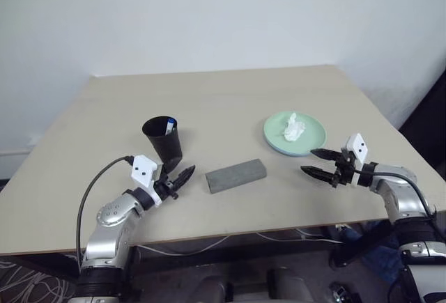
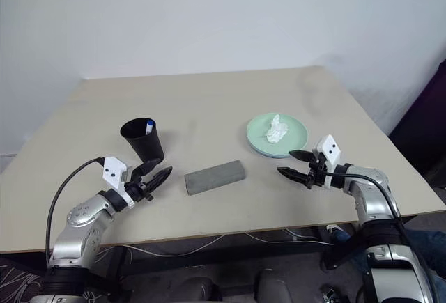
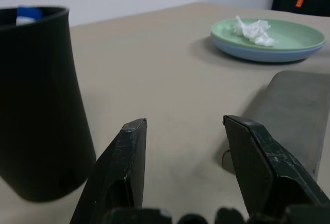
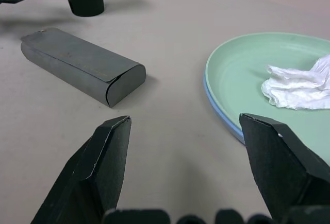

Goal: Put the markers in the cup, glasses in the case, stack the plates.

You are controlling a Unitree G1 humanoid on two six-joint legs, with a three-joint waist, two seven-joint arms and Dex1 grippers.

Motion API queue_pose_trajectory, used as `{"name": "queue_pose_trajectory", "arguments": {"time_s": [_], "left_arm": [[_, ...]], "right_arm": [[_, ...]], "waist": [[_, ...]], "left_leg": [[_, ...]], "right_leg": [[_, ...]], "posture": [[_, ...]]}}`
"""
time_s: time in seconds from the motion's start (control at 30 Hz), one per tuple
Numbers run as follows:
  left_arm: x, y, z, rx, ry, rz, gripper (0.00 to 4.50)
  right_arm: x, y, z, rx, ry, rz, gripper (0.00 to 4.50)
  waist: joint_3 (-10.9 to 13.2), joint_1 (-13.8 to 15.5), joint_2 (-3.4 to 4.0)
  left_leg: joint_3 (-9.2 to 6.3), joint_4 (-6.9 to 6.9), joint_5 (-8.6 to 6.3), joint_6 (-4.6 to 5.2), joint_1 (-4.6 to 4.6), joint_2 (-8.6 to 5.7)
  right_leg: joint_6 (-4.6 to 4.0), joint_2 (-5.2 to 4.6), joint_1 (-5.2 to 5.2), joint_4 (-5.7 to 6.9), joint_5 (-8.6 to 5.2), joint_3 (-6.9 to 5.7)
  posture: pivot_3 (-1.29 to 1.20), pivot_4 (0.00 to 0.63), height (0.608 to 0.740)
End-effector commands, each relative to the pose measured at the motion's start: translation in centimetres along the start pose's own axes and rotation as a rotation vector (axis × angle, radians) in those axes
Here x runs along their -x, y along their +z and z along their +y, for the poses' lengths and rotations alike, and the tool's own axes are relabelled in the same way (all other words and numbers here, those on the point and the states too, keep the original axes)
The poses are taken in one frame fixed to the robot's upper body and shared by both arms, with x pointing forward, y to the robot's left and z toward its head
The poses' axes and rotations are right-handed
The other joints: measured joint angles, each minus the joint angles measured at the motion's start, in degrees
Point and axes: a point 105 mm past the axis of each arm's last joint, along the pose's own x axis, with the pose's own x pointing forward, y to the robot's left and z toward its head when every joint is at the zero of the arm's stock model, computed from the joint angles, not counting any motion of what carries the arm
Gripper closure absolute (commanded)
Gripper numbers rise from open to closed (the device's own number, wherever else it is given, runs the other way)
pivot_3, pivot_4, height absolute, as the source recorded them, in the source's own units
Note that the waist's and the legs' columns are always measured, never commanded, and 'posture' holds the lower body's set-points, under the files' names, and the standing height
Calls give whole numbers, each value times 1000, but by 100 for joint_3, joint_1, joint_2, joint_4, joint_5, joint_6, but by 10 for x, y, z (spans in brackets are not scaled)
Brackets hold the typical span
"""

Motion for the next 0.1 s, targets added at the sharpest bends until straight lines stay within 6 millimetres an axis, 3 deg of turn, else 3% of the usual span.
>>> {"name": "queue_pose_trajectory", "arguments": {"time_s": [0.03,0.1], "left_arm": [[1,17,1,-46,18,-57,2055],[0,16,1,-43,20,-56,2055]], "right_arm": [[-3,14,2,31,6,-40,845],[-4,15,2,31,7,-40,845]], "waist": [[0,1,0],[0,1,0]], "left_leg": [[-1,0,0,0,-1,0],[-1,0,0,0,-1,0]], "right_leg": [[0,0,0,-1,0,0],[0,0,-1,-1,0,0]], "posture": [[0,0,740],[0,0,740]]}}
